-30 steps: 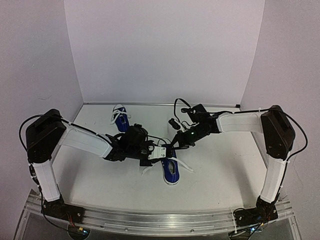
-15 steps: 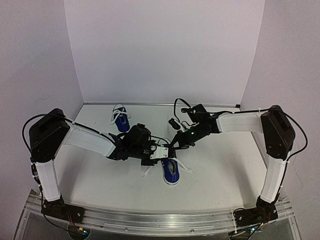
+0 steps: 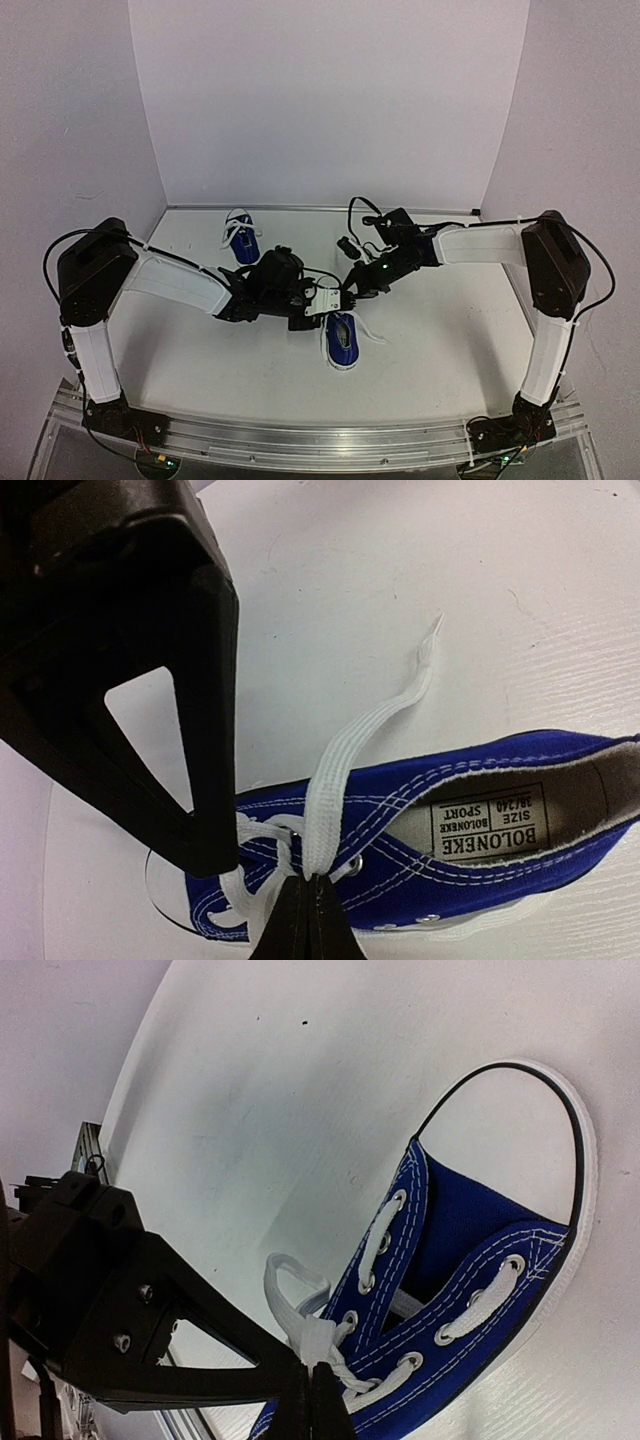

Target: Tie the shoes

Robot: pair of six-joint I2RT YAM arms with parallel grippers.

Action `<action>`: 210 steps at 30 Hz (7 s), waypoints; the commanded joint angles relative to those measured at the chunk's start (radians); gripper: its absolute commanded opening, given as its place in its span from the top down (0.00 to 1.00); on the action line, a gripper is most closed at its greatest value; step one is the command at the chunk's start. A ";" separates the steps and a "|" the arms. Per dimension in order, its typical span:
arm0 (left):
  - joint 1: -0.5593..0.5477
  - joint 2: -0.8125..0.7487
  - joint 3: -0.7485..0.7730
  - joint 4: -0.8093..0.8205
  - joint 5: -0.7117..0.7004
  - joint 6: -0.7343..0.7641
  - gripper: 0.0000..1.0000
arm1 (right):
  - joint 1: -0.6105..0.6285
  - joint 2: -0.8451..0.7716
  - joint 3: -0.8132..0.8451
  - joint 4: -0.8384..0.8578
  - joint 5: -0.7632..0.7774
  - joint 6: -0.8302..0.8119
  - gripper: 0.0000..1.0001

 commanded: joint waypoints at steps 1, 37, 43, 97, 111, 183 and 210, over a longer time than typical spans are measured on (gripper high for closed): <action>0.001 0.001 0.008 0.103 -0.003 -0.089 1.00 | -0.001 -0.005 0.002 0.038 -0.024 0.006 1.00; 0.015 0.137 -0.112 0.534 -0.154 -0.432 1.00 | 0.023 -0.003 -0.044 0.123 -0.165 0.068 0.92; 0.015 0.135 -0.133 0.555 -0.155 -0.417 1.00 | 0.002 -0.035 -0.076 0.118 -0.169 0.050 0.78; 0.008 0.098 -0.134 0.500 -0.093 -0.255 1.00 | -0.012 0.070 -0.023 0.115 -0.144 0.091 0.77; 0.002 0.075 -0.153 0.540 -0.096 -0.233 1.00 | -0.012 0.050 -0.023 0.116 -0.133 0.092 1.00; 0.128 -0.022 0.018 -0.112 0.065 -0.313 1.00 | -0.059 -0.113 -0.169 0.121 0.055 0.098 1.00; 0.181 -0.035 -0.043 -0.141 -0.004 -0.305 1.00 | -0.136 -0.118 -0.360 0.135 0.122 0.082 1.00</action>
